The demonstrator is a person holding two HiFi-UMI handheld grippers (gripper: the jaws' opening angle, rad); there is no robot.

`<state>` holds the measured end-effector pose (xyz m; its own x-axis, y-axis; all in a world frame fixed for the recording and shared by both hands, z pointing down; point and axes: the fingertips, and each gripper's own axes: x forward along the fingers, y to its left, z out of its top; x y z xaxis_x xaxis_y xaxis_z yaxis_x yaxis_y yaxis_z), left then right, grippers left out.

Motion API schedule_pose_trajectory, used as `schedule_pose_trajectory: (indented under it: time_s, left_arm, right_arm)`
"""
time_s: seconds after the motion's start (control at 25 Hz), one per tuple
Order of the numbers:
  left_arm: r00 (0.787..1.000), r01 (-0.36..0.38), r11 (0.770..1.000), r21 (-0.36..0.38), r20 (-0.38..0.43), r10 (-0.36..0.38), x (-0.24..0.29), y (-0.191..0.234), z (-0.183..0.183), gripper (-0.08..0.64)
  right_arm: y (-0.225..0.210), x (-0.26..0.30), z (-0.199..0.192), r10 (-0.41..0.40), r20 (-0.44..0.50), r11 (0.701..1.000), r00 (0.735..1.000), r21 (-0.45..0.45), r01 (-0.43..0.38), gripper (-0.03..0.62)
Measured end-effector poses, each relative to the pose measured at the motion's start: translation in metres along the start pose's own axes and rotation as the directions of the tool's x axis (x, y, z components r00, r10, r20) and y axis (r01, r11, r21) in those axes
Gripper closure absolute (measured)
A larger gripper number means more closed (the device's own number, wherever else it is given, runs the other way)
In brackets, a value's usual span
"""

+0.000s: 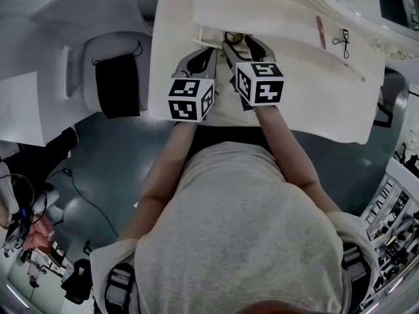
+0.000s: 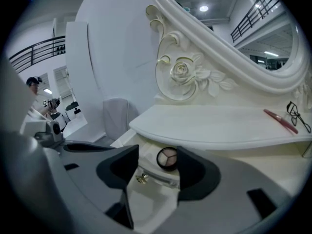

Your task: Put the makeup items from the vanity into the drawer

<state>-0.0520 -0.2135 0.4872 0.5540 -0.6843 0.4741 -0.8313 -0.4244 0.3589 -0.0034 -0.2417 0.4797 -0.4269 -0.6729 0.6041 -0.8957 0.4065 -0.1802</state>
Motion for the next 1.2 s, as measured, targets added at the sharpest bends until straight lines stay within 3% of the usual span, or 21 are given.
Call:
schedule_pose_trajectory:
  time_s: [0.36,0.8,0.92,1.2]
  left_arm:
    - [1.0,0.006,1.0,0.02,0.021,-0.006,-0.012,-0.006,0.005,0.551]
    - [0.998,0.037,0.997,0.071,0.041,-0.04,-0.027,-0.029,0.015,0.551]
    - [0.997,0.055,0.994,0.099,0.042,-0.059,-0.032,-0.039,0.019,0.551]
    - [0.991,0.097,0.985,0.145,0.074,-0.109,-0.038,-0.059,0.031,0.551]
  right_arm:
    - [0.01,-0.024,0.002,0.083,0.031,0.996,0.996,-0.012,-0.083,0.376]
    - [0.015,-0.065,0.015,0.147,0.142,0.989,0.979,0.009,-0.149,0.381]
    - [0.02,-0.078,0.023,0.183,0.188,0.982,0.965,0.005,-0.187,0.419]
    - [0.013,-0.105,0.036,0.18,0.269,0.983,0.946,-0.021,-0.182,0.498]
